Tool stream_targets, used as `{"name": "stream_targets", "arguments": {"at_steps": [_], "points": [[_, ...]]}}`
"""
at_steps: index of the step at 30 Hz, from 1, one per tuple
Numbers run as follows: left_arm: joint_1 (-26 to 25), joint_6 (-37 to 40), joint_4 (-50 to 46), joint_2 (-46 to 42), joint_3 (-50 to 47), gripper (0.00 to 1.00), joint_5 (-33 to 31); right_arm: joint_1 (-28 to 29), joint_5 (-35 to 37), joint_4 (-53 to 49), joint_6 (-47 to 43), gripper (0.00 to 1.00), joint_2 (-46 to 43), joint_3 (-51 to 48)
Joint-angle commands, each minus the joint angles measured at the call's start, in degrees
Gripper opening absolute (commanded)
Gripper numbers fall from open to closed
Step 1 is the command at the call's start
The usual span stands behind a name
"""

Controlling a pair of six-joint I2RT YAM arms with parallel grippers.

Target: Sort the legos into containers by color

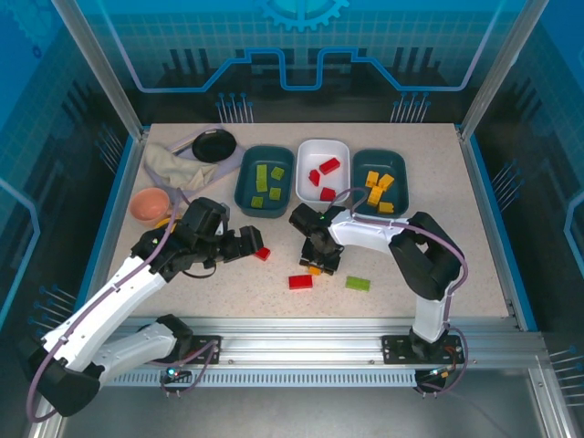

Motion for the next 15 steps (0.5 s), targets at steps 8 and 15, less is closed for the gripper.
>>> {"name": "stream_targets", "arguments": {"at_steps": [8, 15], "points": [[-0.7, 0.3, 6.2, 3.3, 1.5, 0.95, 5.4, -4.3, 12.4, -8.5, -12.2, 0.26, -9.0, 7.5], [-0.7, 2.8, 10.7, 14.7, 11.4, 0.94, 8.1, -21.8, 5.4, -4.7, -33.0, 0.26, -12.2, 12.9]]}}
